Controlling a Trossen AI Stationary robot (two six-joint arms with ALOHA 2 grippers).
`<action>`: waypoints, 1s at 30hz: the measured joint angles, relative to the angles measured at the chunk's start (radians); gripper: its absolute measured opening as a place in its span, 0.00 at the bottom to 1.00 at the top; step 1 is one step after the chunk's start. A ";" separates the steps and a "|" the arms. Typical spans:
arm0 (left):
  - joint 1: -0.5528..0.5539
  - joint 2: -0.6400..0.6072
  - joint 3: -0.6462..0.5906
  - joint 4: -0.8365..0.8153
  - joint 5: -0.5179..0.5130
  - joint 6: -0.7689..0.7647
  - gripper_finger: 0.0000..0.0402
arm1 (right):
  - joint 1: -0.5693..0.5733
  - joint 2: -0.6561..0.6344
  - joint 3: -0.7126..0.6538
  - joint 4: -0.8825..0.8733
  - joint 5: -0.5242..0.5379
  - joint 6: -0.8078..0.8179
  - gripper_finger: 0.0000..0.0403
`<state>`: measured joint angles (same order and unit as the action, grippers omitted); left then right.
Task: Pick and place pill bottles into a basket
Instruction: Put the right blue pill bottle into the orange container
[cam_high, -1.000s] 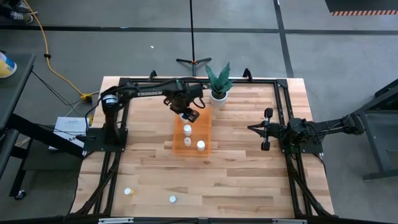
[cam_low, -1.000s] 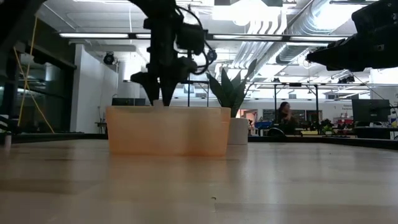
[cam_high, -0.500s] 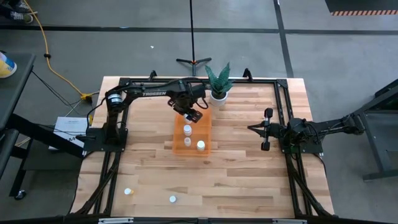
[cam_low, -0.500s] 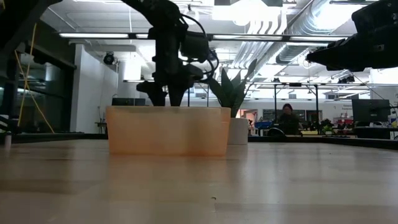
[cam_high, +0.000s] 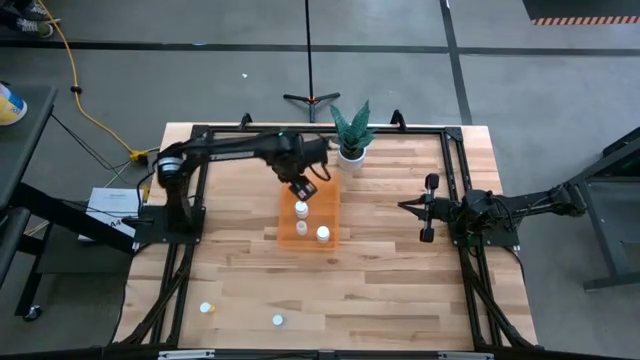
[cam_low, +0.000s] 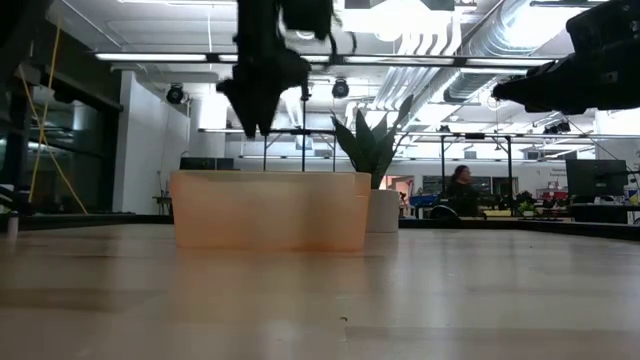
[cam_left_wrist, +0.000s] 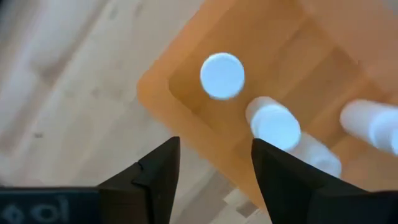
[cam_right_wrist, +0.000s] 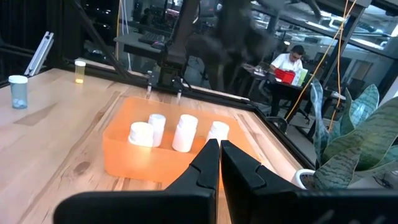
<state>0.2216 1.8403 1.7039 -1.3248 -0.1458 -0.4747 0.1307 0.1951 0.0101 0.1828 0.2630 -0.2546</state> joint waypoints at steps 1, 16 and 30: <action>-0.027 -0.021 -0.002 -0.004 -0.031 -0.002 0.57 | 0.000 0.000 0.000 -0.003 0.000 0.000 0.02; -0.745 -0.137 -0.064 0.296 -0.234 -0.080 0.51 | 0.000 0.000 0.000 0.005 0.000 0.023 0.02; -1.032 0.046 -0.065 0.522 -0.387 -0.056 0.43 | 0.000 0.000 0.000 0.022 -0.004 0.071 0.02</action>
<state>-0.8100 1.8863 1.6393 -0.8030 -0.5332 -0.5308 0.1307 0.1951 0.0101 0.2052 0.2592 -0.1833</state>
